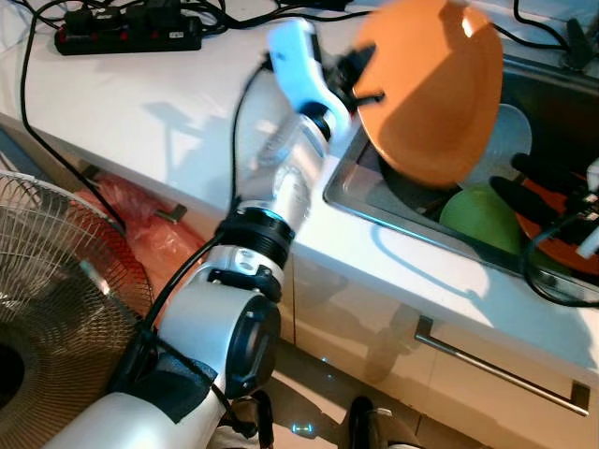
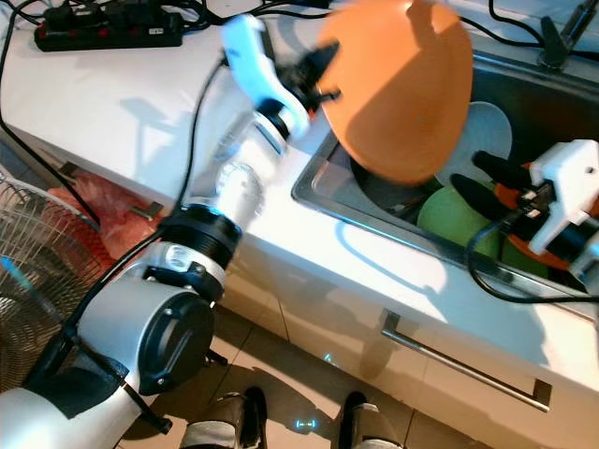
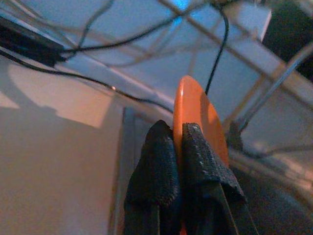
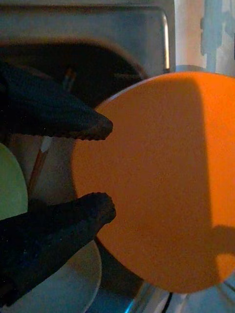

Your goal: Kitchen organization

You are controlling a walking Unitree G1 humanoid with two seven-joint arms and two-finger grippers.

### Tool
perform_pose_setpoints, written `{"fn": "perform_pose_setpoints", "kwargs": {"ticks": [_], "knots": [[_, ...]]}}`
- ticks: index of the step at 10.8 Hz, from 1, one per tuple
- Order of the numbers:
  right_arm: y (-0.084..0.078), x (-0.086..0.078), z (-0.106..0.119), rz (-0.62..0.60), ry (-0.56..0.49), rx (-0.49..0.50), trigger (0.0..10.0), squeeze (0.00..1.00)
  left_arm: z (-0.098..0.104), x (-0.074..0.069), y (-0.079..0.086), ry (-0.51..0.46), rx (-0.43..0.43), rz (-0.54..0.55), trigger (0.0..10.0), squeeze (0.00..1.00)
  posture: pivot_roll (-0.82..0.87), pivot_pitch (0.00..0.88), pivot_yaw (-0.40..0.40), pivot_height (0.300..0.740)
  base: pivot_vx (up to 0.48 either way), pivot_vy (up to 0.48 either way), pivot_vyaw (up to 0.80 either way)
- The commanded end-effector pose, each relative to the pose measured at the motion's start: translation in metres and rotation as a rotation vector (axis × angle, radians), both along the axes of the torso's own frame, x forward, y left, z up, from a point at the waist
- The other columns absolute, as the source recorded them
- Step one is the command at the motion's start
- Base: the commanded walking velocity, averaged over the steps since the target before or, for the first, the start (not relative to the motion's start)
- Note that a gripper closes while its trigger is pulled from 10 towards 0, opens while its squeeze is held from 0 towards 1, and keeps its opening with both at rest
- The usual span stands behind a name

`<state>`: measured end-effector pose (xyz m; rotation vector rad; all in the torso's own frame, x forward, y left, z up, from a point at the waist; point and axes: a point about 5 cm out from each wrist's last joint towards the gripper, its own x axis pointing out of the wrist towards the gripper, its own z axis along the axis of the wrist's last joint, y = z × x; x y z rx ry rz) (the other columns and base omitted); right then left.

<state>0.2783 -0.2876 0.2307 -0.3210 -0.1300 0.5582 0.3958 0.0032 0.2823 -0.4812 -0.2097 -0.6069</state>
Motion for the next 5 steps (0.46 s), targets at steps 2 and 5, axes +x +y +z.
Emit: {"fn": "perform_pose_setpoints", "kwargs": {"ticks": [2,5], "knots": [[-0.003,-0.006,0.008,-0.015,-0.022,-0.008,10.0,0.0,0.007,-0.024,-0.058,-0.067,0.063,-0.151,10.0,0.0,-0.14,0.214,0.065,0.74,0.0,0.0,0.0],[-0.001,-0.008,0.006,-0.017,-0.019,0.001,10.0,0.0,-0.002,-0.038,-0.086,-0.078,0.152,-0.224,10.0,0.0,-0.15,0.218,0.071,0.74,0.0,0.0,0.0]]}}
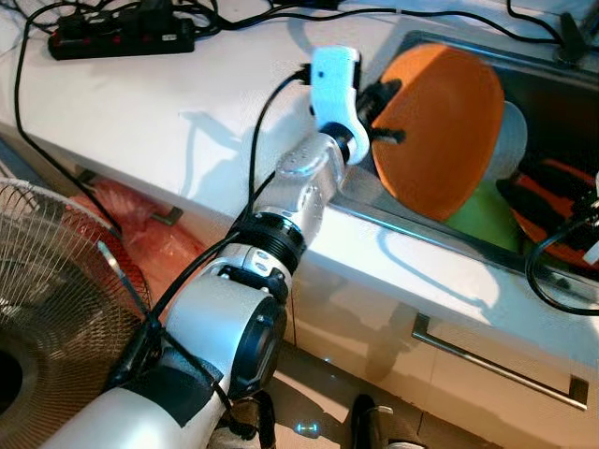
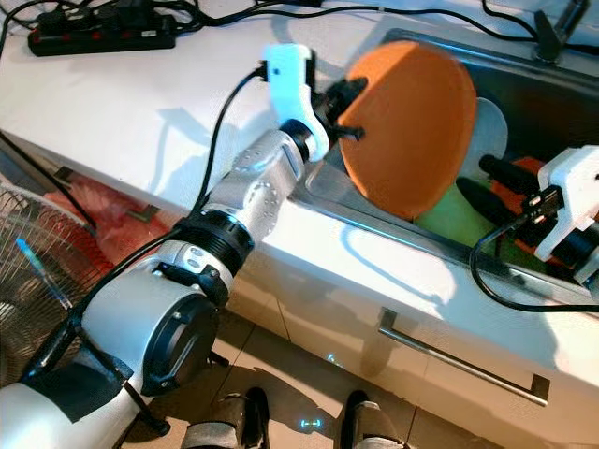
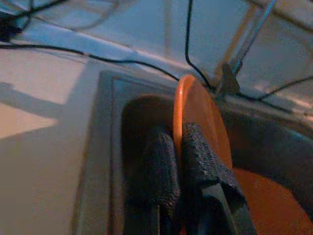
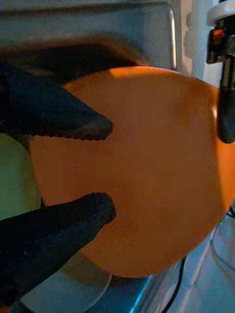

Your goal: Kitchen organization

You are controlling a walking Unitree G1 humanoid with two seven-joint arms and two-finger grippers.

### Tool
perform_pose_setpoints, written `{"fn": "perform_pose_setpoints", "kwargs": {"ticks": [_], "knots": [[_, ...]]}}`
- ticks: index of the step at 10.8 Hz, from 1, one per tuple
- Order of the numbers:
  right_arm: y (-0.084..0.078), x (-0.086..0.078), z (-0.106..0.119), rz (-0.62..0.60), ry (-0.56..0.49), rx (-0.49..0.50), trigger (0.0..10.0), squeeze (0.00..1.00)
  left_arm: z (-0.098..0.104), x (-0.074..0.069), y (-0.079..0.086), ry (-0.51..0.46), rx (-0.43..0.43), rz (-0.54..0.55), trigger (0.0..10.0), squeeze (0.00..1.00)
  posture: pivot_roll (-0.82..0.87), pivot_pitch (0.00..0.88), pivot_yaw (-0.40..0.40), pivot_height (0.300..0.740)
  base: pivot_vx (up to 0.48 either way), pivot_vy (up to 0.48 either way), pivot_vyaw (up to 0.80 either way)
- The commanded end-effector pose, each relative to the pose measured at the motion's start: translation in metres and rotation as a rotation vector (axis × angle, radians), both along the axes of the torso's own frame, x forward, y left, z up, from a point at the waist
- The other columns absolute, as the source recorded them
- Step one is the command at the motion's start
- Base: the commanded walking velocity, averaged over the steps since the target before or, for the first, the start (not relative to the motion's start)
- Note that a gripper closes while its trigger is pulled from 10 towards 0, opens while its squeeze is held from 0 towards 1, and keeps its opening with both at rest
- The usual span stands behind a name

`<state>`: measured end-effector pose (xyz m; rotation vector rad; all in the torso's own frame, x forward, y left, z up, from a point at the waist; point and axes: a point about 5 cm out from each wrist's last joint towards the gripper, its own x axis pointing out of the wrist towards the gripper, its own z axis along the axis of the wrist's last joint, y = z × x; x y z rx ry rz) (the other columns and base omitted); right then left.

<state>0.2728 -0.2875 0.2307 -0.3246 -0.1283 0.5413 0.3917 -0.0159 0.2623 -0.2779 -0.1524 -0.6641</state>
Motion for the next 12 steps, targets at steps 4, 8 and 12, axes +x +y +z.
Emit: {"fn": "perform_pose_setpoints", "kwargs": {"ticks": [4,8,12], "knots": [[0.003,-0.006,0.001,0.004,-0.005,0.015,10.0,0.0,-0.008,-0.049,-0.088,0.001,0.054,-0.244,10.0,0.03,-0.15,0.223,0.079,0.74,0.0,0.0,0.0],[0.007,-0.004,-0.002,0.015,0.004,0.025,10.0,0.0,-0.016,-0.05,-0.089,0.016,0.084,-0.24,10.0,1.0,-0.14,0.223,0.078,0.74,0.0,0.0,0.0],[0.013,0.002,-0.003,0.014,-0.015,0.047,10.0,0.0,-0.004,-0.027,-0.054,-0.063,0.082,-0.08,10.0,0.0,-0.11,0.218,0.078,0.74,0.0,0.0,0.0]]}}
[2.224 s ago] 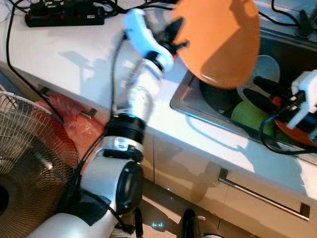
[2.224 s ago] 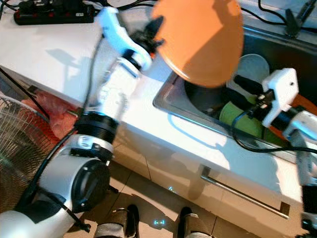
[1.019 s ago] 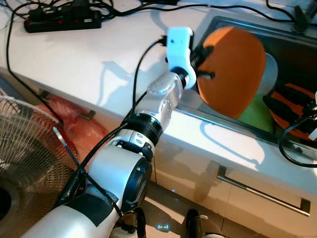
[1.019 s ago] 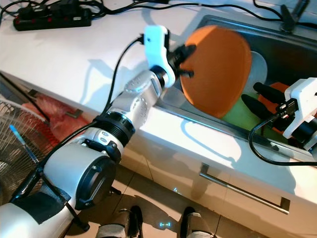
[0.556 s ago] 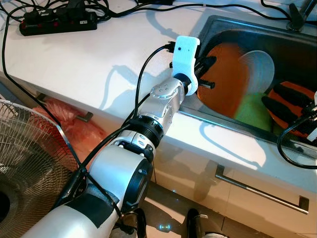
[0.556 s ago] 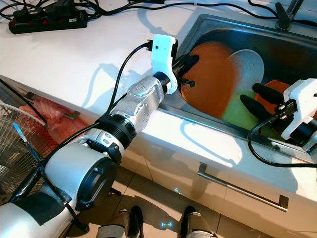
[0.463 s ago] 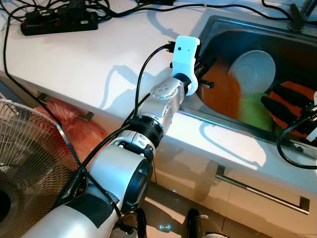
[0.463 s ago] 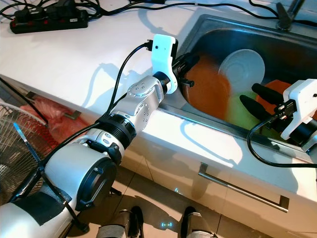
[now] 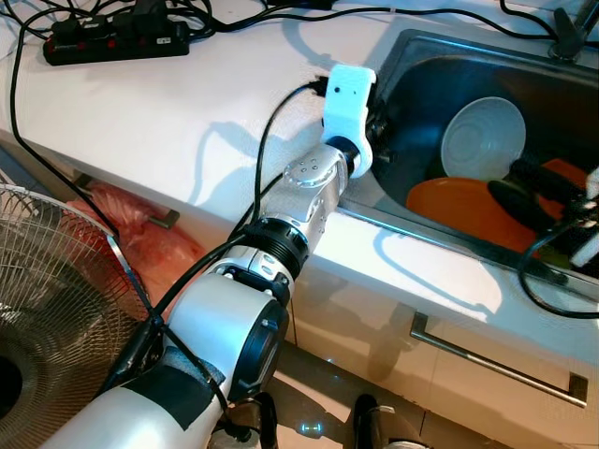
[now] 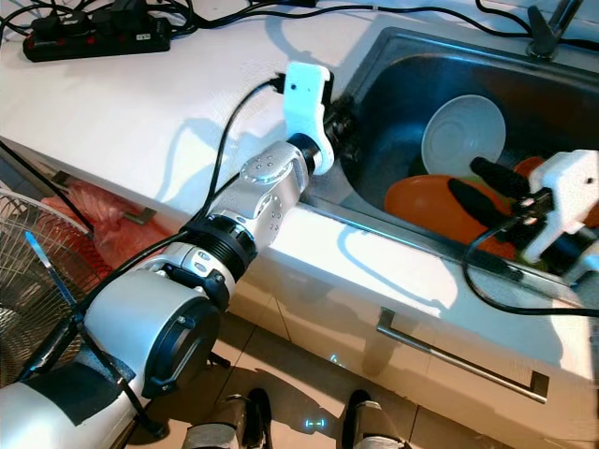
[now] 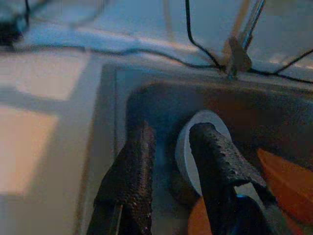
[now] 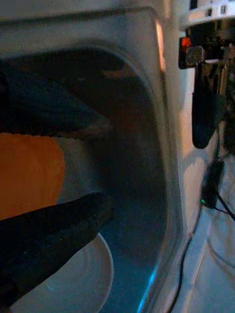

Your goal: Kitchen organization

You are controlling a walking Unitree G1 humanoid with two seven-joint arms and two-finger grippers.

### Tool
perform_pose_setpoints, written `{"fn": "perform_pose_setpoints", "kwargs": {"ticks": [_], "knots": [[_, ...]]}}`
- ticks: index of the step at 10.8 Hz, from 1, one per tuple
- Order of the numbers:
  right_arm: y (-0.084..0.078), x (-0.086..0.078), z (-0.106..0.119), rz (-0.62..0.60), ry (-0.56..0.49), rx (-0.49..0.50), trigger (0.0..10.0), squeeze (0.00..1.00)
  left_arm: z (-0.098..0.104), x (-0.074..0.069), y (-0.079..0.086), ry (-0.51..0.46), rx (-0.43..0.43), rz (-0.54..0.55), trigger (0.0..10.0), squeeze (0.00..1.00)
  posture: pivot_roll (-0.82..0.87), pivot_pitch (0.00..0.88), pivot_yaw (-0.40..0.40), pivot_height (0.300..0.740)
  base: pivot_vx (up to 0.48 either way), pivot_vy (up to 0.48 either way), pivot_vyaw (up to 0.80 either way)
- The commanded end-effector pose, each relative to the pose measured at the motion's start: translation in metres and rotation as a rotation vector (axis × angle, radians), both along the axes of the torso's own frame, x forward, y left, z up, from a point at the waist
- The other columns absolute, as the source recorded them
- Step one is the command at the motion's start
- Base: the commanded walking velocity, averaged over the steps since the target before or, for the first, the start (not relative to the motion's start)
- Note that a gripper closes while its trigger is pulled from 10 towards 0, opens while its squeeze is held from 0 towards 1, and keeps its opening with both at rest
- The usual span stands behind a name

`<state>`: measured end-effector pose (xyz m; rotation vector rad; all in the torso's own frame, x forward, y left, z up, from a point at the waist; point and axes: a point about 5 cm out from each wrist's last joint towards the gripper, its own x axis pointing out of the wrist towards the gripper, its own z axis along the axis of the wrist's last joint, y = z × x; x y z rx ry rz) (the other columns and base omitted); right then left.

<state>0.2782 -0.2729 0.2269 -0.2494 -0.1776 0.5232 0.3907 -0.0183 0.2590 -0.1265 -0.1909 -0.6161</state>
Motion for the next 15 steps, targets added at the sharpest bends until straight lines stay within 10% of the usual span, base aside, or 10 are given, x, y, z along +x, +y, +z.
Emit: {"fn": "perform_pose_setpoints", "kwargs": {"ticks": [1,4,7,15], "knots": [[0.008,0.008,0.007,-0.049,-0.072,0.029,10.0,0.0,0.018,-0.009,-0.015,-0.111,-0.018,-0.006,10.0,0.0,-0.09,0.216,0.078,0.74,0.0,0.0,0.0],[0.023,0.027,0.011,-0.187,-0.156,0.189,10.0,0.0,0.025,0.008,0.054,-0.243,0.023,0.224,10.0,0.0,-0.05,0.204,0.07,0.74,0.0,0.0,0.0],[0.049,0.038,0.007,-0.235,-0.18,0.313,10.0,0.0,-0.014,0.0,0.133,-0.229,0.036,0.476,10.0,0.0,-0.04,0.18,0.05,0.74,0.0,0.0,0.0],[0.062,0.035,-0.014,-0.439,-0.256,0.36,10.0,0.0,-0.042,-0.044,0.141,-0.304,0.005,0.574,10.0,0.0,-0.03,0.162,0.052,0.74,0.0,0.0,0.0]]}}
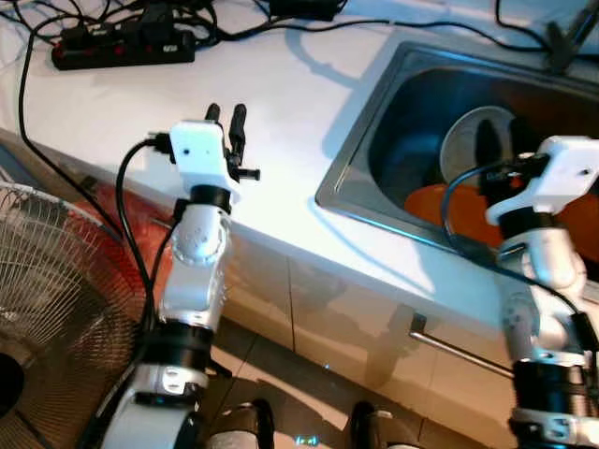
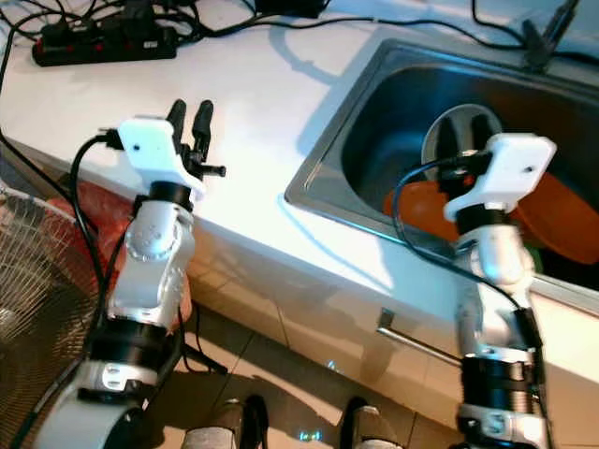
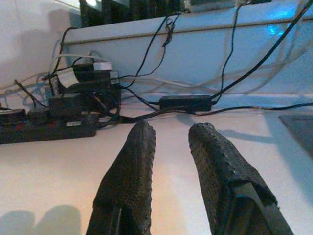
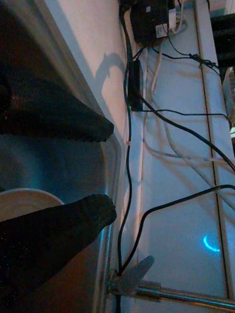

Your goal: Kitchen organization

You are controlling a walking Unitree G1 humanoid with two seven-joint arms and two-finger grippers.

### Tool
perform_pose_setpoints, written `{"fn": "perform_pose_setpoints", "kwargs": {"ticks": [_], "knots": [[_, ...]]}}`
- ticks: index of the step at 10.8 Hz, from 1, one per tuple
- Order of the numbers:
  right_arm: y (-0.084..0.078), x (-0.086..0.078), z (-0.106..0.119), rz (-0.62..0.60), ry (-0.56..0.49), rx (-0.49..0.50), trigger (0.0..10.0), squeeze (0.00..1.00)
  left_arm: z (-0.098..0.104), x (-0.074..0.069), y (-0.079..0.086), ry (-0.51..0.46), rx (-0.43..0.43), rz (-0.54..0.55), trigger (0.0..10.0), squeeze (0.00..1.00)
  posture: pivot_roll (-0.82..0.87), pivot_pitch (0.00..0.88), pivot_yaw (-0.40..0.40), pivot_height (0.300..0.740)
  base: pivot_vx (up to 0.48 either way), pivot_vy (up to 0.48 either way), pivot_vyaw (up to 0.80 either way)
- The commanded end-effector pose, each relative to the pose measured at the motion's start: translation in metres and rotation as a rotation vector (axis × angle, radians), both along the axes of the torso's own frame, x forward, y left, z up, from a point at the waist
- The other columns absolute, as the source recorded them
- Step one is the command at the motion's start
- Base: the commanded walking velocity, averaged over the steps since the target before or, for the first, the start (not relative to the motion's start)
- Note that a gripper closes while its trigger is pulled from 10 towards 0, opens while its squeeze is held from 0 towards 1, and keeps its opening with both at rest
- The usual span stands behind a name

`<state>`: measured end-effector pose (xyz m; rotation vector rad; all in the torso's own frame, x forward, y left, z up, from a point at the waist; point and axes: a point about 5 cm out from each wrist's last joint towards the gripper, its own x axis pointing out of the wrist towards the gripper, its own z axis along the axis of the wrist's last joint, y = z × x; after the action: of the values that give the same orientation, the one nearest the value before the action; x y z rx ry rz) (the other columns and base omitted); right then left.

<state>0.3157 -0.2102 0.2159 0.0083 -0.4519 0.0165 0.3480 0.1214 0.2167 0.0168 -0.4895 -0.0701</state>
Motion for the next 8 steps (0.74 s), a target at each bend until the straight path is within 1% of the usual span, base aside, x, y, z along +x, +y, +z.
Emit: {"fn": "perform_pose_setpoints", "kwargs": {"ticks": [1,3,6,8], "knots": [[0.004,-0.0018,-0.0059,-0.005,0.003,-0.004,10.0,0.0,0.0001,-0.0044,-0.0012,-0.018,0.009,0.005,10.0,0.0,-0.03,0.162,0.05,0.74,0.0,0.0,0.0],[0.0069,-0.0004,-0.0077,-0.008,0.008,-0.001,10.0,0.0,-0.001,-0.0071,-0.0041,-0.012,0.009,0.009,10.0,0.0,-0.03,0.164,0.045,0.74,0.0,0.0,0.0],[0.0033,-0.0009,-0.0088,-0.025,0.007,0.008,10.0,0.0,-0.0025,-0.0081,-0.0076,-0.001,0.01,0.004,10.0,0.0,-0.03,0.168,0.045,0.74,0.0,0.0,-0.8],[0.0049,-0.0006,-0.0093,-0.018,0.006,0.011,10.0,0.0,-0.0028,-0.0086,-0.0102,-0.001,0.017,-0.001,10.0,0.0,-0.03,0.168,0.044,0.74,0.0,0.0,-0.8]]}}
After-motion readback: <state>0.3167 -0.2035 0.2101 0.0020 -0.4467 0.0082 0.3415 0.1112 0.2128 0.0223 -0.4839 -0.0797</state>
